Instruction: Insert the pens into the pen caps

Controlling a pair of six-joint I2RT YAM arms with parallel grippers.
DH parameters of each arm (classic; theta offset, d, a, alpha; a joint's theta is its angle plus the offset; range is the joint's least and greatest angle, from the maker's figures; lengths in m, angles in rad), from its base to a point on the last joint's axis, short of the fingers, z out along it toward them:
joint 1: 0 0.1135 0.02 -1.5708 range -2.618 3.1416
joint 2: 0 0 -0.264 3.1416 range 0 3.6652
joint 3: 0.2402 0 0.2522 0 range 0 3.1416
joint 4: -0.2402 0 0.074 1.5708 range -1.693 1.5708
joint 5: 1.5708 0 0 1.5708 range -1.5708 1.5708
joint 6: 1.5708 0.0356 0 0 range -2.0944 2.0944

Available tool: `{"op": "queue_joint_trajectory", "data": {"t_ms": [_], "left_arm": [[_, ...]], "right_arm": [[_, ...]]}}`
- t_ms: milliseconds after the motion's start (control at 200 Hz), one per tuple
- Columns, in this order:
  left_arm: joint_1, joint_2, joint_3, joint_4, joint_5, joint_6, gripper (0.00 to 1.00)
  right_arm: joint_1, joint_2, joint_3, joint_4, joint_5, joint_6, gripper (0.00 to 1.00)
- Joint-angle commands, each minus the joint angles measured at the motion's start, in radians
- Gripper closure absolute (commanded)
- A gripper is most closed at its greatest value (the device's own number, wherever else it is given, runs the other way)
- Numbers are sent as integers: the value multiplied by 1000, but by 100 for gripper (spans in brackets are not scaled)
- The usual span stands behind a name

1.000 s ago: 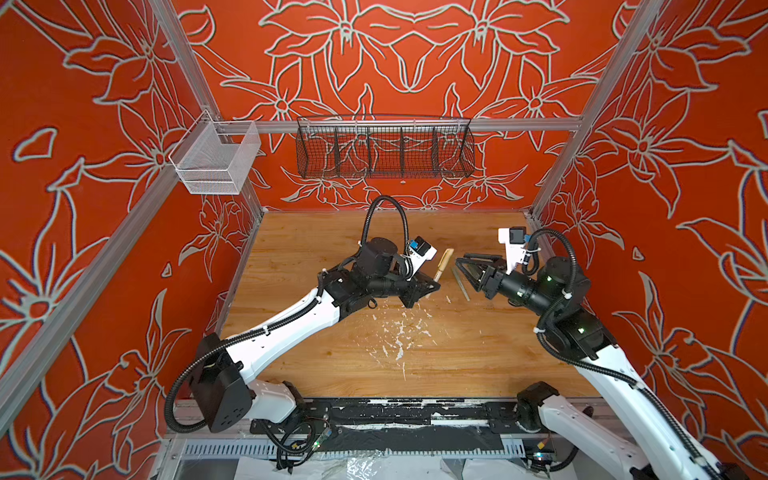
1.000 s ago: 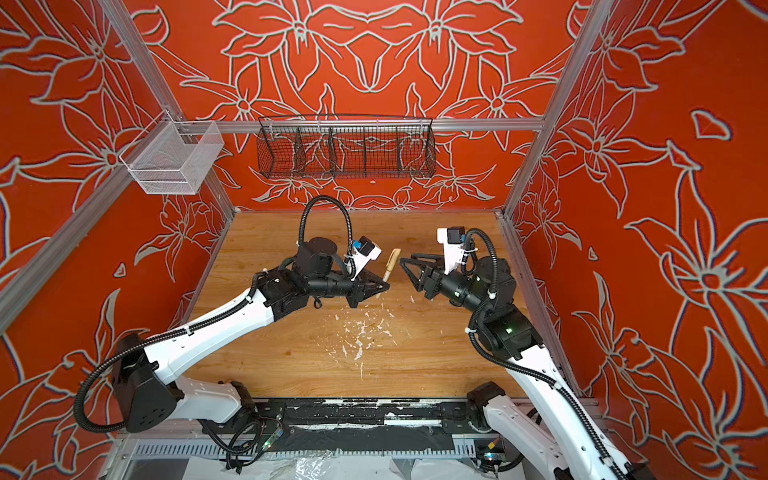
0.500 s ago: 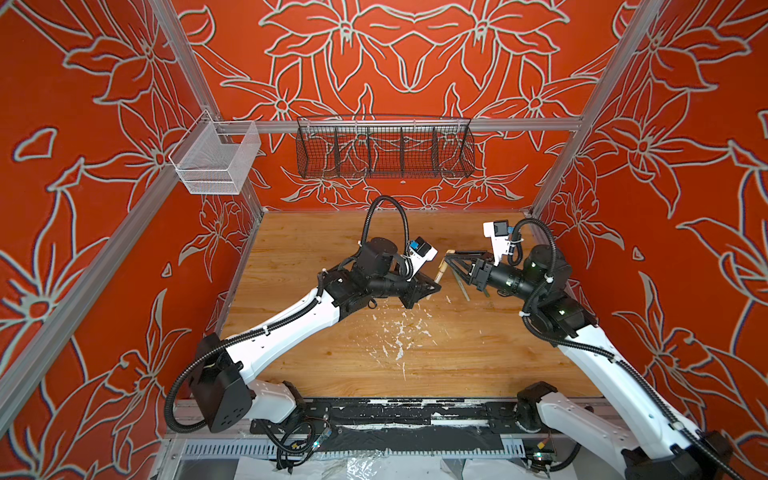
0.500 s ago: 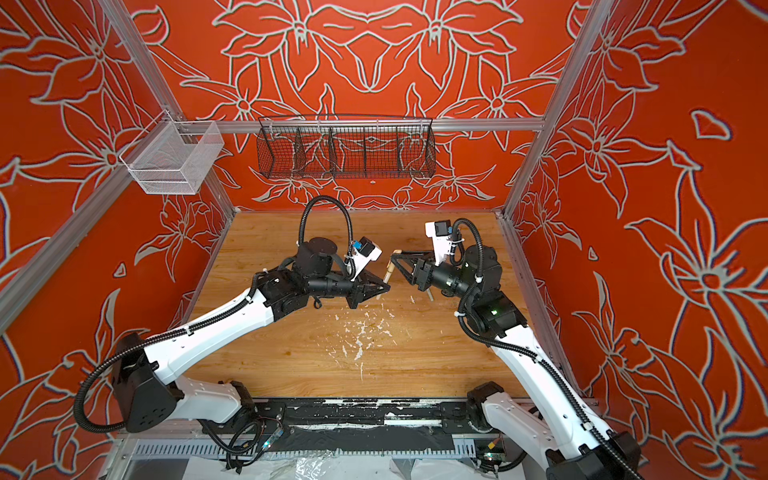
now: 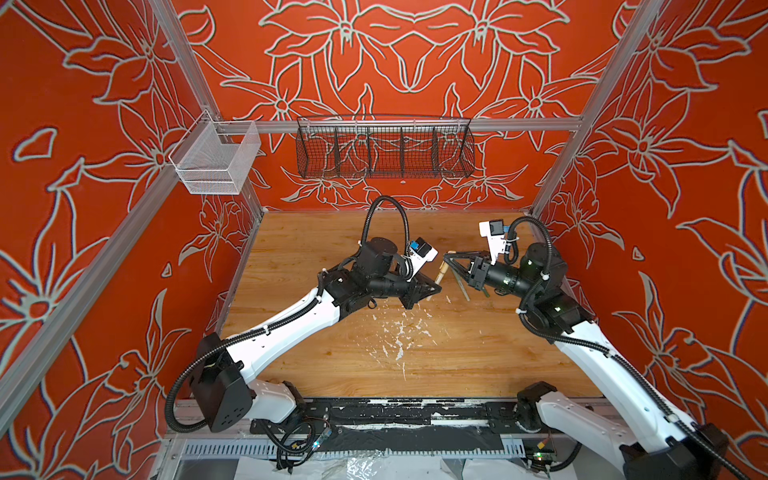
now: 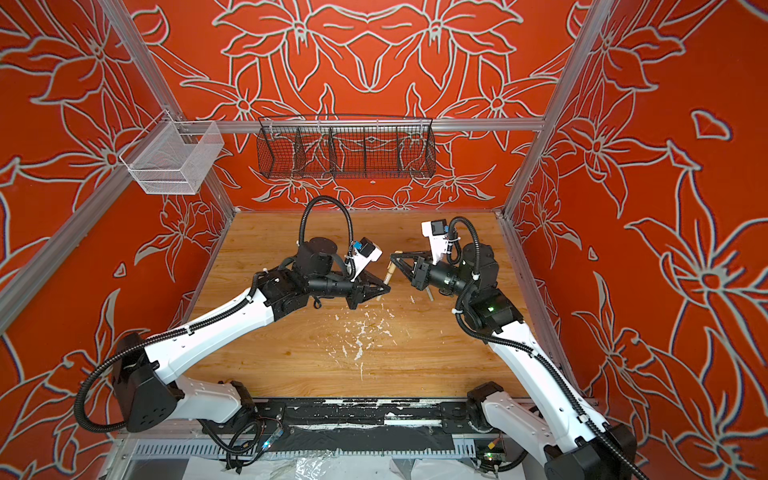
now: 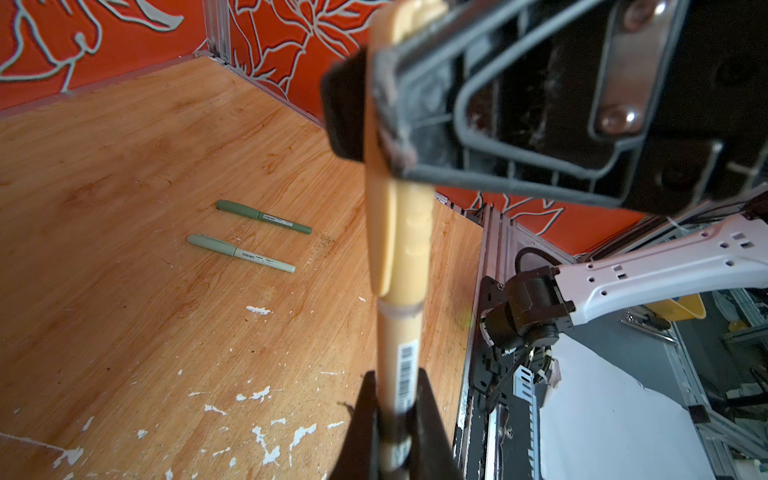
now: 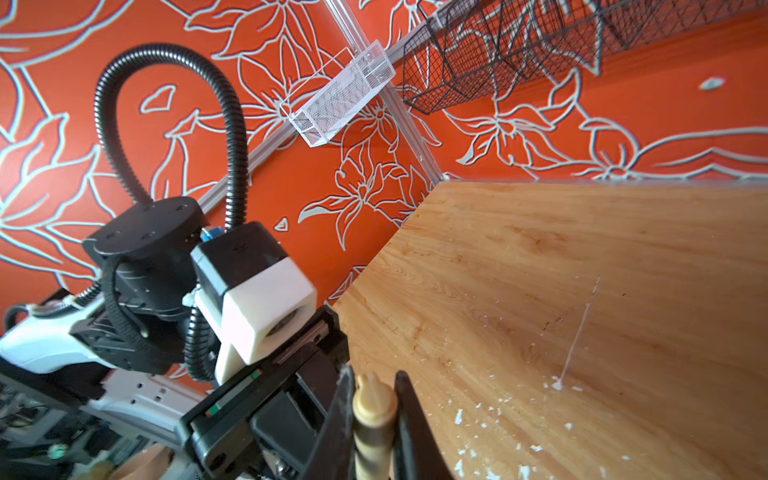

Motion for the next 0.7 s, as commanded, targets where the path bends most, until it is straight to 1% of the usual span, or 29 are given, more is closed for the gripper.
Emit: {"op": "queue_joint_trajectory", "data": {"t_ms": [0, 80, 270, 485, 580, 696], "left_arm": [[7, 11, 38, 12, 2, -3, 100], [12, 23, 58, 10, -30, -31, 100], [40, 86, 137, 34, -19, -92, 100], [77, 153, 266, 21, 26, -73, 100], [99, 184, 334, -2, 58, -53, 100], [123, 223, 411, -12, 98, -59, 100]], "right_arm": [[-6, -11, 7, 33, -14, 0, 100], [-6, -16, -6, 44, -17, -1, 100], [-6, -19, -24, 38, -10, -13, 100], [-6, -13, -43, -15, -29, -41, 100], [-6, -28, -60, -48, -24, -60, 100], [-5, -53, -88, -72, -6, -77, 100]]}}
